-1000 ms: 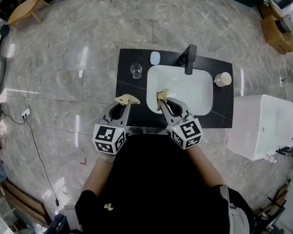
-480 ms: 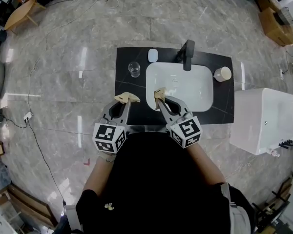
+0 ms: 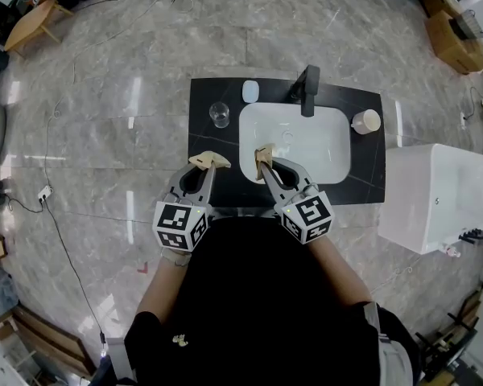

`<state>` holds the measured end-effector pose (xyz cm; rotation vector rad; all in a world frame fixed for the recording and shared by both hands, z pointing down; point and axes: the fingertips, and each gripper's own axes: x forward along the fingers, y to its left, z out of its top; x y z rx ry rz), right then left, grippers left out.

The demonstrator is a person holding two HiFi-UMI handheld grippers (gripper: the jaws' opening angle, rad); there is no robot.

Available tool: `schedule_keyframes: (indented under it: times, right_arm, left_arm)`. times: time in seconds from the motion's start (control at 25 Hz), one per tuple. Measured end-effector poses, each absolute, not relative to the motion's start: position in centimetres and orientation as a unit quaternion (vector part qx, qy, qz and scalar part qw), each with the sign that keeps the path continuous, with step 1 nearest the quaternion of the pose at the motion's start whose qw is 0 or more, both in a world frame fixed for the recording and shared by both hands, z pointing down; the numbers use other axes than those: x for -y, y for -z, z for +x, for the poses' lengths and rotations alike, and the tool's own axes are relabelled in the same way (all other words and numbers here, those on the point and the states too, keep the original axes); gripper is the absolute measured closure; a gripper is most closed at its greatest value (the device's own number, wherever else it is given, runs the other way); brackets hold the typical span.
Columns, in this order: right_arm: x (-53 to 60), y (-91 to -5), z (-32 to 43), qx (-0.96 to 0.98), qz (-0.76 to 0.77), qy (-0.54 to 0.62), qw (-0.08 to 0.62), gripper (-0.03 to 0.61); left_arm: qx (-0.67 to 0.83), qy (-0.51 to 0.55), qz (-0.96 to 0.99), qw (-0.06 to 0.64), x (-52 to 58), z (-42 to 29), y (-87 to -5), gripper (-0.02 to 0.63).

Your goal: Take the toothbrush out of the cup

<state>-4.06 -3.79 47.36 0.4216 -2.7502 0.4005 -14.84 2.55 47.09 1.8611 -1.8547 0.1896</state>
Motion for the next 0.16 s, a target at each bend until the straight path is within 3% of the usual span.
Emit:
schedule_keyframes:
  times: [0.16]
  right_arm:
    - [4.0, -47.29, -3.99, 0.964, 0.152, -0.145, 0.165, 0.534]
  left_arm:
    - [0.681, -0.069, 0.684, 0.251, -2.43, -14.96, -46.94, 0.571]
